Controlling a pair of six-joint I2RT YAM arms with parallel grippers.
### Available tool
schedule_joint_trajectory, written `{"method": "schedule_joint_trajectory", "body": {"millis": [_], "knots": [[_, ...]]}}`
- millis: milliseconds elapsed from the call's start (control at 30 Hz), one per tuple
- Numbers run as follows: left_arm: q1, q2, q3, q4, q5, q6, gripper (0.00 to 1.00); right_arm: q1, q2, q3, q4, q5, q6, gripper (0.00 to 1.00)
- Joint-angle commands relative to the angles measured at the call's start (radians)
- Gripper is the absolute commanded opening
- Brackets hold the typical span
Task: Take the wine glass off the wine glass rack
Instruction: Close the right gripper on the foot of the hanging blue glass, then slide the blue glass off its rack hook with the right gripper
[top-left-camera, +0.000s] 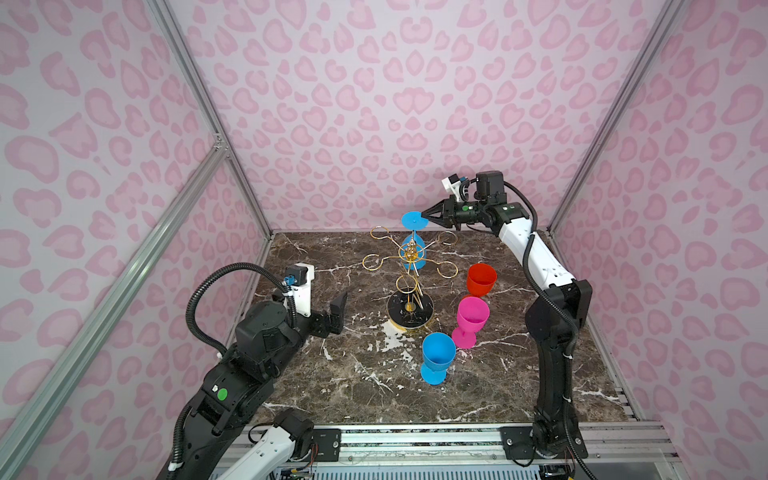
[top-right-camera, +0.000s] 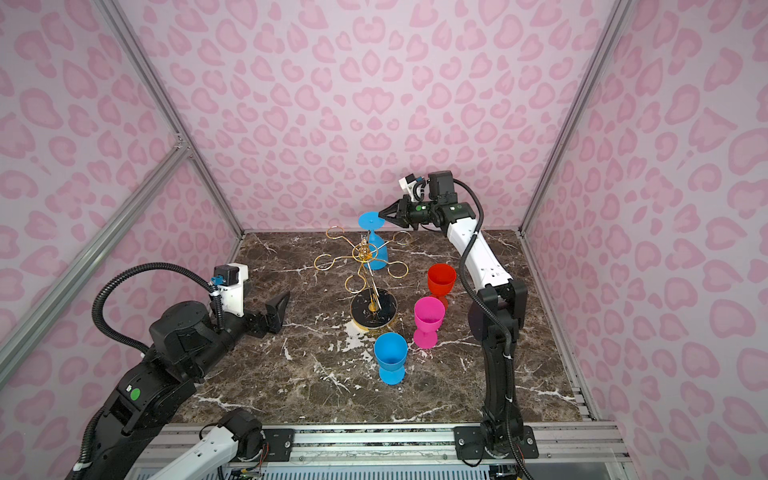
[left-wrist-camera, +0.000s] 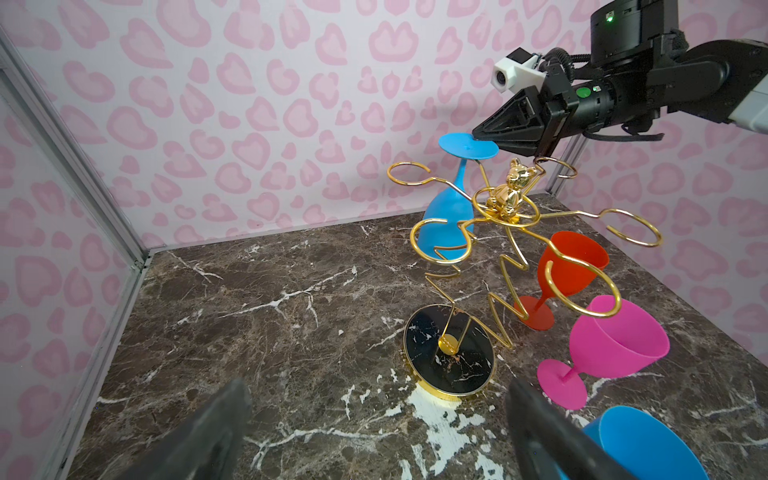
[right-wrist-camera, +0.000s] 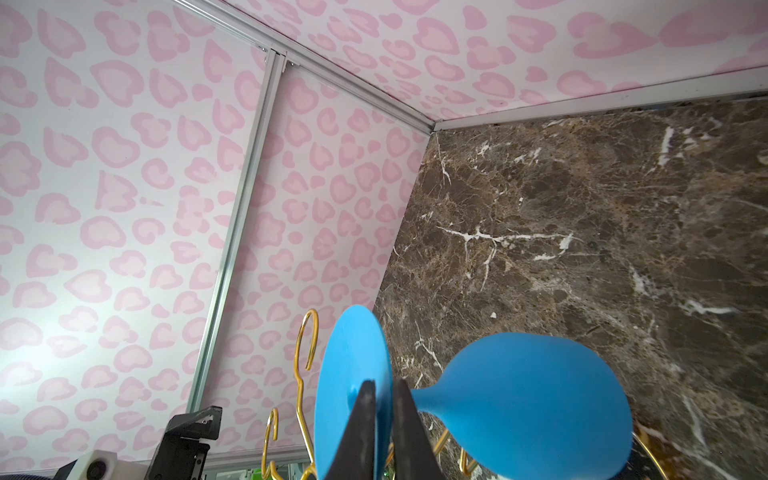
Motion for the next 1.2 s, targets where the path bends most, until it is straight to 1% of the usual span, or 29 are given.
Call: {"method": "schedule_joint_trajectory", "body": {"millis": [0, 333, 800, 967, 1167], "knots": [[0.000, -0.002, 0.000, 0.009, -0.004, 0.006, 0.97, 0.002, 0.011, 0.008, 0.007, -0.008, 0.000, 0.09], [0.000, -0.025, -0.001, -0.004, -0.013, -0.002, 0.97, 0.006, 0.009, 0.008, 0.023, -0.011, 0.025, 0.00], [-0.001, -0.036, 0.005, -0.021, -0.015, -0.013, 0.97, 0.006, -0.016, -0.014, 0.104, -0.046, 0.119, 0.00], [0.000, -0.047, 0.006, -0.032, -0.019, -0.019, 0.98, 0.005, -0.039, -0.067, 0.200, -0.065, 0.188, 0.00], [0.000, -0.058, 0.010, -0.040, -0.021, -0.024, 0.97, 0.005, -0.067, -0.105, 0.209, -0.066, 0.187, 0.00]]}}
